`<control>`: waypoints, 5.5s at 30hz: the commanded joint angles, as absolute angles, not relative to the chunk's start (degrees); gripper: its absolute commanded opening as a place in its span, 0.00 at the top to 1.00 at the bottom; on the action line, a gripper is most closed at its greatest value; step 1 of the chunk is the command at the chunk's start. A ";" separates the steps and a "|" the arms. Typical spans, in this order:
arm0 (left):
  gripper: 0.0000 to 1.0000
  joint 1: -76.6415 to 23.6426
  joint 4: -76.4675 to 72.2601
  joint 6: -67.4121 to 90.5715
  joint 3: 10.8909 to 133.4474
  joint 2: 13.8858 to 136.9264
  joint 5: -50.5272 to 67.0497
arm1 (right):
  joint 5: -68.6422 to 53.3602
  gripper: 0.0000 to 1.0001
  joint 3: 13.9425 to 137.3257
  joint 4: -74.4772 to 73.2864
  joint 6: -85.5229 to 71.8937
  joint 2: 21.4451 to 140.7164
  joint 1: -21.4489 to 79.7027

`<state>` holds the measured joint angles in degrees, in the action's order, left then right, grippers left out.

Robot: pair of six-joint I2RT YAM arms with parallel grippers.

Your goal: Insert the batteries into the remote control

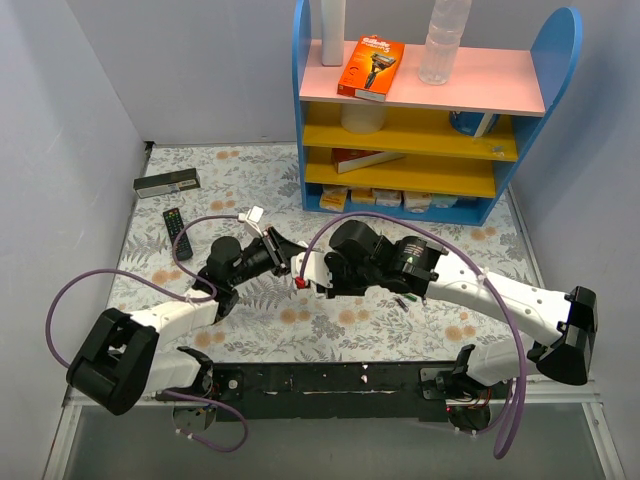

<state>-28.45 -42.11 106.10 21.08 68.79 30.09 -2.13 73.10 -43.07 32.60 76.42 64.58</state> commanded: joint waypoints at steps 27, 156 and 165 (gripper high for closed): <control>1.00 -28.04 -38.94 102.74 28.92 73.48 40.08 | -5.36 0.76 75.50 -42.63 40.78 74.97 64.86; 1.00 -26.19 9.76 88.07 15.73 25.84 -0.88 | 13.63 0.61 70.75 -22.86 -10.46 107.58 62.75; 1.00 -26.10 8.18 88.07 15.47 27.42 1.74 | 14.76 0.81 70.84 -23.73 -10.20 107.32 62.75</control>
